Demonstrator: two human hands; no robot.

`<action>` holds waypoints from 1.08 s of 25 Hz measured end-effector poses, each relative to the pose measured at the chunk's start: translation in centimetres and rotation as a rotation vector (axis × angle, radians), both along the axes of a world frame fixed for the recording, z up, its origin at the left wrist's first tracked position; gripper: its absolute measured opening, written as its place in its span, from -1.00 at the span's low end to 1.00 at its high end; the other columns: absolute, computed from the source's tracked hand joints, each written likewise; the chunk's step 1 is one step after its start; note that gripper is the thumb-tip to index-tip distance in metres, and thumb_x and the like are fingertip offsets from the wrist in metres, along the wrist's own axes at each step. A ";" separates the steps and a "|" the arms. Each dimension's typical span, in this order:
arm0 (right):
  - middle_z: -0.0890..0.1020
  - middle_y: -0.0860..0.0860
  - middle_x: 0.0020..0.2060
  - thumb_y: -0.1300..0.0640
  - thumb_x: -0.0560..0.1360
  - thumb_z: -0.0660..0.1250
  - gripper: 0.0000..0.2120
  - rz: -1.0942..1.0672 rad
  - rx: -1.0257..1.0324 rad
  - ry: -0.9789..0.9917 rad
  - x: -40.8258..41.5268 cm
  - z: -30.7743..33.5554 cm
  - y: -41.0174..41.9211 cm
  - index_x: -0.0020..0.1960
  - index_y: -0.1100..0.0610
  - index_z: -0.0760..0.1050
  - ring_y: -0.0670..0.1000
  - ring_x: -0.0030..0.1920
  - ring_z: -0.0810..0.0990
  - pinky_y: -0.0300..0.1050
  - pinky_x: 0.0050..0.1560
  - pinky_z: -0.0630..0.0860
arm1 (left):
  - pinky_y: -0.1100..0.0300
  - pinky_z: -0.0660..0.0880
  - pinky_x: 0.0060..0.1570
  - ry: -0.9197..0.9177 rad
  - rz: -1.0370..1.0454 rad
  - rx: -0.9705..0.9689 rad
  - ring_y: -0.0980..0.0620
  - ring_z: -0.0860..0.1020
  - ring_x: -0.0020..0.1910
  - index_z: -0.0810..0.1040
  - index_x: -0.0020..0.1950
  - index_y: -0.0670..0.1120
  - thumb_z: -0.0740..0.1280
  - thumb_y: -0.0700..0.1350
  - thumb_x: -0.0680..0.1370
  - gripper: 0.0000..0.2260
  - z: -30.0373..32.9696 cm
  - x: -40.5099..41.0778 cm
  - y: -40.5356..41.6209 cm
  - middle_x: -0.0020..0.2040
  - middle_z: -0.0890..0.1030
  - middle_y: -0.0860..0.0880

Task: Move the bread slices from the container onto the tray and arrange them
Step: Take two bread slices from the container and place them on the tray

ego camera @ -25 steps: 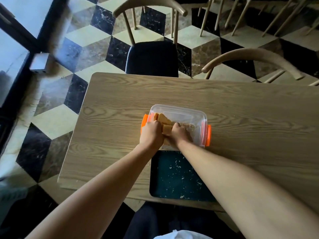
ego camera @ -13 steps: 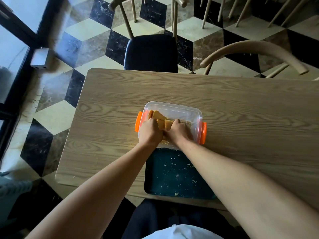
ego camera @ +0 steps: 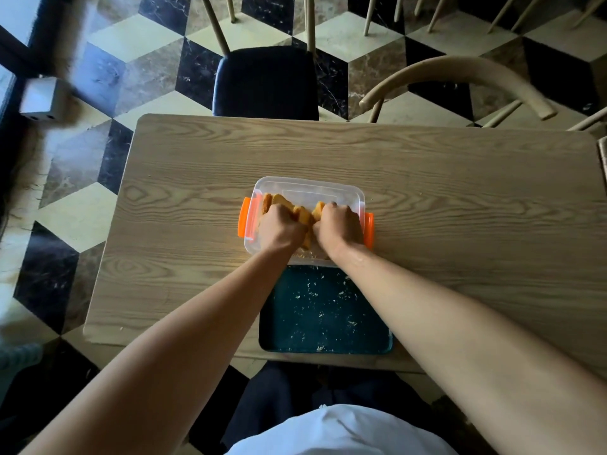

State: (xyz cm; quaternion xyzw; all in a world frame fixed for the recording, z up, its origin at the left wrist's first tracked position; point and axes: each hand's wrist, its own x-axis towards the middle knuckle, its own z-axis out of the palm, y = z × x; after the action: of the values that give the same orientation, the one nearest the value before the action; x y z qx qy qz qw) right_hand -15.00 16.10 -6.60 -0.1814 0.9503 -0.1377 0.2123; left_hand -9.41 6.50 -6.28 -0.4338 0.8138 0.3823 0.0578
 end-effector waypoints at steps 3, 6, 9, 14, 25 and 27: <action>0.70 0.17 -0.12 0.09 0.48 0.36 -0.84 -0.120 -0.148 0.069 0.6 2.9 1.7 -0.04 0.18 0.56 0.20 -0.11 0.65 -0.13 -0.24 0.40 | 0.10 0.52 -0.29 0.135 -0.007 -0.002 -0.04 0.57 -0.29 0.63 -0.24 -0.17 0.42 -0.20 0.35 -0.95 3.1 1.5 -0.8 -0.27 0.62 -0.06; 0.64 0.07 -0.33 -0.05 0.40 0.34 -0.76 -0.250 -0.378 0.059 1.6 6.3 7.0 -0.20 0.14 0.49 0.15 -0.29 0.58 -0.09 -0.33 0.36 | 0.06 0.60 -0.24 0.339 0.157 0.229 -0.05 0.62 -0.26 0.65 -0.15 -0.12 0.49 -0.25 0.32 -0.86 6.8 6.1 -2.1 -0.22 0.66 -0.06; 0.73 0.00 -0.20 -0.04 0.40 0.40 -0.81 -0.366 -0.734 -0.311 4.4 8.1 13.3 -0.08 0.06 0.62 -0.08 -0.20 0.66 -0.20 -0.24 0.54 | 0.05 0.63 -0.25 0.458 0.330 0.540 -0.03 0.64 -0.25 0.68 -0.09 -0.14 0.52 -0.32 0.37 -0.83 8.7 13.1 -2.6 -0.20 0.68 -0.09; 0.75 0.01 -0.01 0.14 0.52 0.39 -0.88 -0.489 -0.706 -0.664 9.1 3.7 19.1 0.04 0.02 0.65 0.03 0.06 0.70 -0.01 0.09 0.59 | 0.07 0.65 -0.21 0.281 0.426 0.893 -0.09 0.70 -0.15 0.68 -0.03 -0.20 0.51 -0.31 0.34 -0.78 5.8 20.5 -0.8 -0.04 0.71 -0.23; 0.61 -0.08 -0.05 0.13 0.52 0.40 -0.60 -0.768 -0.533 -0.674 7.6 -4.9 14.6 0.33 0.19 0.47 0.02 0.03 0.62 -0.11 0.07 0.49 | 0.01 0.67 -0.16 0.071 0.429 0.736 -0.08 0.69 -0.22 0.64 0.05 -0.24 0.49 -0.35 0.41 -0.77 -3.5 14.2 0.9 -0.11 0.71 -0.20; 0.65 0.05 -0.01 0.18 0.55 0.36 -0.76 -0.707 -0.476 -0.599 7.6 -4.9 14.3 0.19 0.21 0.54 0.14 0.10 0.63 -0.12 0.01 0.47 | 0.01 0.66 -0.10 0.052 0.342 0.588 -0.06 0.68 -0.19 0.64 0.09 -0.23 0.52 -0.28 0.40 -0.72 -4.0 14.0 0.7 -0.10 0.71 -0.15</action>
State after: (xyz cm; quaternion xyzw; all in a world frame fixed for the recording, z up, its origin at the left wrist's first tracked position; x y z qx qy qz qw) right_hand -7.40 30.39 -11.54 0.1545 0.7934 -0.4592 0.3684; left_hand 4.57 7.20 -10.30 -0.5189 0.5855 0.6156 0.0946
